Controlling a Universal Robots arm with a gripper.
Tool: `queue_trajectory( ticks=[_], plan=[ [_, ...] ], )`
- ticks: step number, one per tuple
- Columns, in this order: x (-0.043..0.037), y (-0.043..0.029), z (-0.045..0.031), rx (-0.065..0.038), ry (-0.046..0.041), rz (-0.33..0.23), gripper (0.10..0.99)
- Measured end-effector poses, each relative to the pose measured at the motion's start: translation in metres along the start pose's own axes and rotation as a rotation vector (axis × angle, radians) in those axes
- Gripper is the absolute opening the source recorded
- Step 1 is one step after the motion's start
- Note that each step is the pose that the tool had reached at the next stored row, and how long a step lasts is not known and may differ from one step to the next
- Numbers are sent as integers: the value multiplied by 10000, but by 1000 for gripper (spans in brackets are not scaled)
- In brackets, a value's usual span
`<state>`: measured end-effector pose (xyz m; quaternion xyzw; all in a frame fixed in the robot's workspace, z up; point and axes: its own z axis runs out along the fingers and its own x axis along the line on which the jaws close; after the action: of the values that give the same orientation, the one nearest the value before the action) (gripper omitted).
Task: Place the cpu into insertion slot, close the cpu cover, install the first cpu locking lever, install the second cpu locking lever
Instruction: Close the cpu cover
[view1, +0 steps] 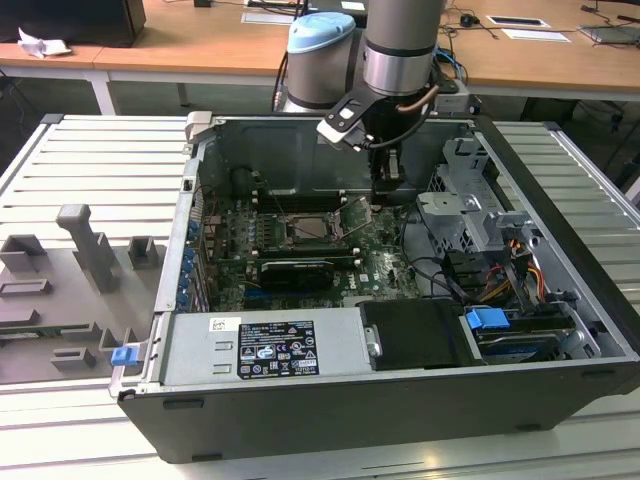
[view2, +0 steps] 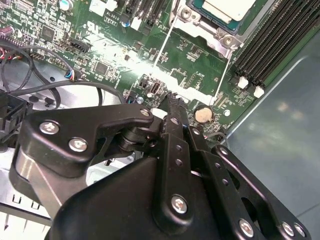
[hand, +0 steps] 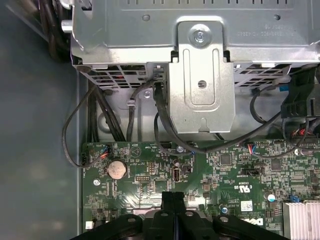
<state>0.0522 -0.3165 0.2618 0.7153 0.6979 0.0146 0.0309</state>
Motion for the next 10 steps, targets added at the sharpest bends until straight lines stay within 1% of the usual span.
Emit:
queue_trajectory(
  ticks=[10],
  plan=[
    [2,72,5,-1,0,-1,106]
  ],
)
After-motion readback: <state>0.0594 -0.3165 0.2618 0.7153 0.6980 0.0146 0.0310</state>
